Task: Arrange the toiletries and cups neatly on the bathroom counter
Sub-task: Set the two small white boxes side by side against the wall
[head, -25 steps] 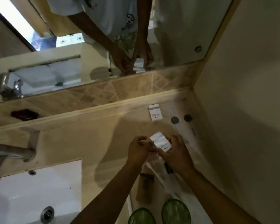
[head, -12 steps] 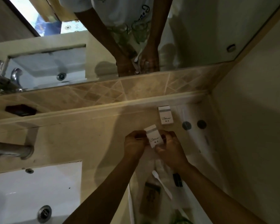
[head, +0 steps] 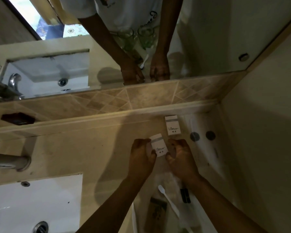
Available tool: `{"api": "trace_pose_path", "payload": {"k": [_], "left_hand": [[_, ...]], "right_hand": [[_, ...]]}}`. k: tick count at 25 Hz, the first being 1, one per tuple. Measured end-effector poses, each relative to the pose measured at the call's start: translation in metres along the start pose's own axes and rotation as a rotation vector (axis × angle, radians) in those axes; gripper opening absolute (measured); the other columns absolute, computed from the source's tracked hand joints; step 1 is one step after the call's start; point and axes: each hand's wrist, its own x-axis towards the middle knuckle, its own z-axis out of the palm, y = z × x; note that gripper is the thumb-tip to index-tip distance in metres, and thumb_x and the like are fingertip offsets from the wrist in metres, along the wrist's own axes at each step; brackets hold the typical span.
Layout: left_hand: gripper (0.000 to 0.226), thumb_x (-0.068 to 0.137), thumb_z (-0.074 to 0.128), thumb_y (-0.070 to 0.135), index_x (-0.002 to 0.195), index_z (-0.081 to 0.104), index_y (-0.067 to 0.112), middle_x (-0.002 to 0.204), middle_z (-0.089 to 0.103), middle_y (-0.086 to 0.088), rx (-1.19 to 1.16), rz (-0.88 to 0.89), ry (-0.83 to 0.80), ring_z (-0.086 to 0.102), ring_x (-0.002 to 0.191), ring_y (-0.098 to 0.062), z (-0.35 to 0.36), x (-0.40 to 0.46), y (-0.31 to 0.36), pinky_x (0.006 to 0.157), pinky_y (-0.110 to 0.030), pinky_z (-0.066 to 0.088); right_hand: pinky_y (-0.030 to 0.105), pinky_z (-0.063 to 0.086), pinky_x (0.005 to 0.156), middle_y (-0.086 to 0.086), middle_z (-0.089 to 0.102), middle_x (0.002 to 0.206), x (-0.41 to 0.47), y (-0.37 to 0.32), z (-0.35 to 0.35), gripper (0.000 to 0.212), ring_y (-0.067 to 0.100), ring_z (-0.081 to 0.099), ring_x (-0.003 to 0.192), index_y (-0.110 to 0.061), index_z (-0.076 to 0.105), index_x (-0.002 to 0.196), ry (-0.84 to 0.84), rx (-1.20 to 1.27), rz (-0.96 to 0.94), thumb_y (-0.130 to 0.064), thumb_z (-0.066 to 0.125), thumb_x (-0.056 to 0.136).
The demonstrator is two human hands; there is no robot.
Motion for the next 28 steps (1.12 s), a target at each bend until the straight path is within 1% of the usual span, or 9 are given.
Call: {"api": "trace_pose_path", "payload": {"k": [2, 4, 6, 8, 11, 14, 19, 24, 28], "left_hand": [[0.049, 0.083, 0.072, 0.030, 0.128, 0.059, 0.015, 0.132, 0.054, -0.010, 0.200, 0.148, -0.045, 0.051, 0.120, -0.027, 0.004, -0.009, -0.005, 0.095, -0.038, 0.053], [0.051, 0.086, 0.069, 0.037, 0.132, 0.058, 0.019, 0.138, 0.054, -0.009, 0.341, 0.220, -0.086, 0.048, 0.128, -0.029, 0.009, -0.012, -0.007, 0.100, -0.042, 0.050], [0.051, 0.089, 0.066, 0.039, 0.136, 0.056, 0.022, 0.145, 0.051, -0.008, 0.385, 0.240, -0.113, 0.045, 0.133, -0.029, 0.011, -0.007, -0.007, 0.104, -0.043, 0.045], [0.048, 0.090, 0.064, 0.036, 0.136, 0.056, 0.023, 0.149, 0.047, -0.008, 0.391, 0.257, -0.133, 0.042, 0.137, -0.029, 0.013, 0.000, -0.008, 0.107, -0.044, 0.042], [0.044, 0.091, 0.064, 0.032, 0.134, 0.059, 0.023, 0.150, 0.047, -0.008, 0.366, 0.283, -0.119, 0.041, 0.139, -0.030, 0.013, 0.015, -0.008, 0.112, -0.043, 0.033], [0.043, 0.088, 0.070, 0.024, 0.130, 0.063, 0.017, 0.147, 0.052, -0.010, 0.329, 0.307, -0.069, 0.043, 0.138, -0.034, 0.013, 0.037, -0.003, 0.114, -0.045, 0.029], [0.043, 0.096, 0.058, 0.027, 0.139, 0.055, 0.021, 0.158, 0.036, -0.003, 0.292, 0.248, -0.141, 0.024, 0.148, -0.027, 0.018, 0.064, 0.008, 0.121, -0.036, 0.014], [0.045, 0.096, 0.059, 0.024, 0.140, 0.053, 0.019, 0.159, 0.034, -0.004, 0.248, 0.239, -0.172, 0.029, 0.146, -0.027, 0.019, 0.064, 0.007, 0.119, -0.036, 0.021], [0.049, 0.094, 0.061, 0.026, 0.141, 0.050, 0.018, 0.158, 0.034, -0.005, 0.243, 0.220, -0.176, 0.031, 0.144, -0.027, 0.019, 0.065, 0.009, 0.119, -0.038, 0.024]], "right_hand": [[0.026, 0.046, 0.097, -0.003, 0.035, 0.143, 0.005, 0.003, -0.008, 0.050, 0.020, 0.050, 0.124, -0.034, 0.046, 0.132, 0.049, -0.021, 0.007, -0.023, 0.066, 0.088], [0.034, 0.049, 0.098, 0.003, 0.042, 0.135, 0.015, 0.003, -0.017, 0.045, 0.025, 0.051, 0.119, -0.029, 0.052, 0.125, 0.156, -0.151, -0.131, -0.017, 0.067, 0.085], [0.042, 0.049, 0.096, 0.008, 0.050, 0.125, 0.033, 0.002, -0.024, 0.041, 0.028, 0.049, 0.111, -0.022, 0.060, 0.122, 0.223, -0.239, -0.230, -0.014, 0.067, 0.082], [0.045, 0.043, 0.096, 0.010, 0.052, 0.129, 0.051, -0.002, -0.026, 0.043, 0.032, 0.048, 0.111, -0.021, 0.060, 0.126, 0.166, -0.369, -0.214, -0.022, 0.066, 0.084], [0.042, 0.034, 0.097, 0.004, 0.040, 0.143, 0.067, -0.002, -0.022, 0.045, 0.028, 0.038, 0.123, -0.030, 0.053, 0.132, 0.004, -0.501, -0.158, -0.034, 0.060, 0.087], [0.039, 0.033, 0.096, 0.001, 0.038, 0.144, 0.071, 0.002, -0.020, 0.043, 0.025, 0.035, 0.125, -0.031, 0.054, 0.129, 0.007, -0.476, -0.165, -0.033, 0.061, 0.087], [0.035, 0.032, 0.100, -0.001, 0.037, 0.144, 0.074, 0.002, -0.018, 0.040, 0.021, 0.029, 0.127, -0.032, 0.056, 0.127, 0.024, -0.434, -0.131, -0.027, 0.060, 0.088], [0.031, 0.030, 0.102, -0.002, 0.037, 0.144, 0.073, 0.002, -0.021, 0.033, 0.020, 0.029, 0.128, -0.031, 0.060, 0.123, 0.017, -0.390, -0.136, -0.024, 0.058, 0.091], [0.034, 0.033, 0.103, -0.001, 0.039, 0.142, 0.072, -0.004, -0.022, 0.032, 0.022, 0.033, 0.128, -0.029, 0.061, 0.121, 0.036, -0.371, -0.125, -0.022, 0.059, 0.090]]}}
